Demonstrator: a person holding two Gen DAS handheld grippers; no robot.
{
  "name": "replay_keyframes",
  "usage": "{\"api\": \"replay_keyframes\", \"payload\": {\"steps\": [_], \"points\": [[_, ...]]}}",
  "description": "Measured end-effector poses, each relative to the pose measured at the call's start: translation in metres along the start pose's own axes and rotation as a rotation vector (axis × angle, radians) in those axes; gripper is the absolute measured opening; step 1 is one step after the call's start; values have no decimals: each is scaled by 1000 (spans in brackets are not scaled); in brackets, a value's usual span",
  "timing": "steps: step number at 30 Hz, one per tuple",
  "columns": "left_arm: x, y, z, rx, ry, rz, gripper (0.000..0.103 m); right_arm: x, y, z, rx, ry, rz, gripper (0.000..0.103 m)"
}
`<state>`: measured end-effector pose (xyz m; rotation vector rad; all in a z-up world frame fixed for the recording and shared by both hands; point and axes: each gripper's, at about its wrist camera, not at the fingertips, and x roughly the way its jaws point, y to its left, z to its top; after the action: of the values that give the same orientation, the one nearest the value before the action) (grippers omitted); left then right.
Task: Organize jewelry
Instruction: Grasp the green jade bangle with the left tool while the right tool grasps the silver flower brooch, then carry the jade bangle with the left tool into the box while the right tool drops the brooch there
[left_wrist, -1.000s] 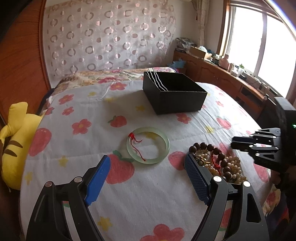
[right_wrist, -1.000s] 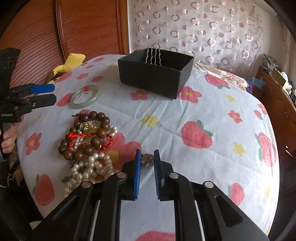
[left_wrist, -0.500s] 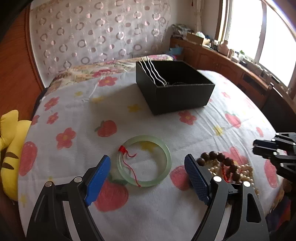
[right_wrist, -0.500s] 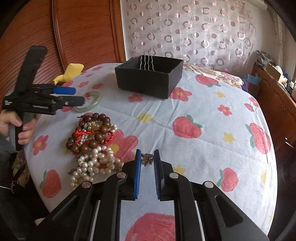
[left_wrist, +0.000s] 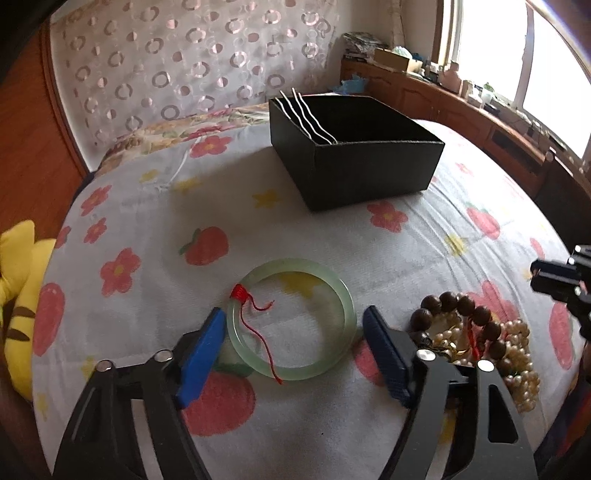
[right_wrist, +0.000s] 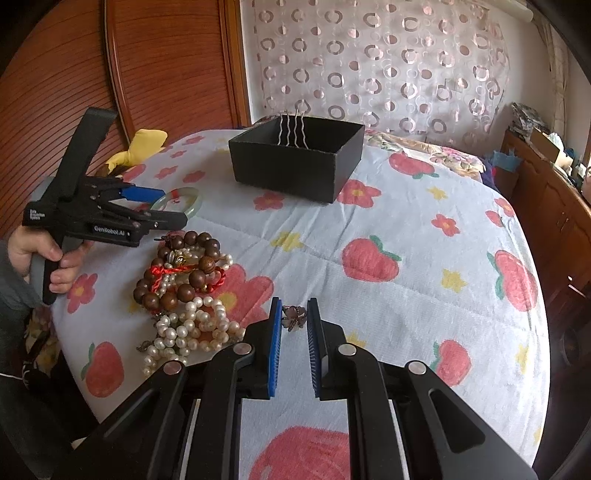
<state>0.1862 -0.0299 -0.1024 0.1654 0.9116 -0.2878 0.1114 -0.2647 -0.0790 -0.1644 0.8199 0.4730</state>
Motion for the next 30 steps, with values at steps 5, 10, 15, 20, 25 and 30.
{"api": "replay_keyframes", "payload": {"steps": [5, 10, 15, 20, 25, 30], "points": [[-3, 3, 1, -3, -7, -22, 69, 0, 0, 5, -3, -3, -2, 15], [-16, 1, 7, -14, -49, -35, 68, -1, 1, 10, -9, -13, -7, 15], [-27, -3, 20, -10, -89, -37, 68, -4, -1, 20, -15, -31, -13, 15], [-39, -9, 39, -5, -134, -50, 69, -8, -7, 37, -19, -58, -20, 15], [-50, -19, 58, 18, -184, -61, 69, -9, -12, 55, -30, -87, -20, 15], [-47, -23, 83, 18, -208, -89, 69, -2, -21, 75, -28, -103, -2, 15]]}}
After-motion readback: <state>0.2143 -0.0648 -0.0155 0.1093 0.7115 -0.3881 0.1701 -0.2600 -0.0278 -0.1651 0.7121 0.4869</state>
